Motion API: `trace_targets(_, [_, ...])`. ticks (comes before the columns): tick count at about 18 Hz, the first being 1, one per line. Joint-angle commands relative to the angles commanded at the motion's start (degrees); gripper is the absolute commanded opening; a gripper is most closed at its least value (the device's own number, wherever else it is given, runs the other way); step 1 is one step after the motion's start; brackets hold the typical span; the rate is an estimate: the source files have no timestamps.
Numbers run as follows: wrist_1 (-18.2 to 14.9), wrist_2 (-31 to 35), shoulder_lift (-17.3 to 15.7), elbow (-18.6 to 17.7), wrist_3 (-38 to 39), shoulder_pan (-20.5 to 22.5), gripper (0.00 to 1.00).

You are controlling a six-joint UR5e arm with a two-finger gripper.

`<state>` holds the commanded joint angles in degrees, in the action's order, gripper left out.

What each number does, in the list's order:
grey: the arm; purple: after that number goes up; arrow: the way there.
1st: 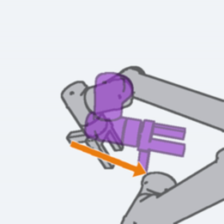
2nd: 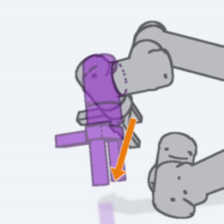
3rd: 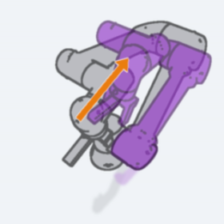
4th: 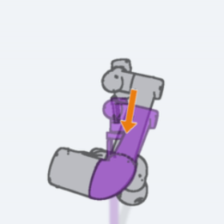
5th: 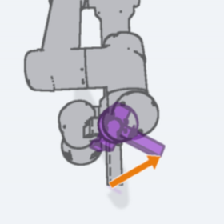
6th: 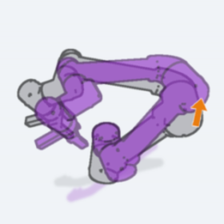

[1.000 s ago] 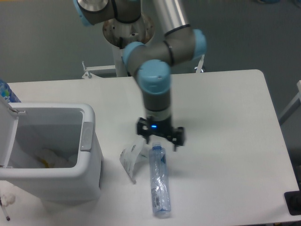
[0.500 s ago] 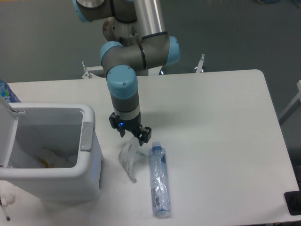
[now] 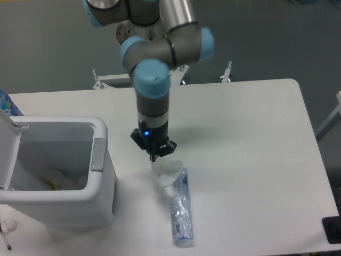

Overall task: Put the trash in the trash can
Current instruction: 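Close the gripper on the white plastic bag and lift it, then carry the bag over the white bin and open the gripper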

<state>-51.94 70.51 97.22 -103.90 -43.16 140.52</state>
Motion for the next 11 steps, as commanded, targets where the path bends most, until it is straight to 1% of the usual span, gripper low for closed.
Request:
trace_targets(3, [-0.36,-7.38,-1.94,3.60,3.94,2.21,0.00])
trace_targets(6, [0.25,-13.45,-2.91,7.29,9.22,2.65,0.00])
trace_targets(10, [0.52,-16.98,-4.58,11.95,15.90,2.04,0.00])
trace_targets(11, [0.52,-17.59,-5.28,12.48,17.65,1.77,0.00])
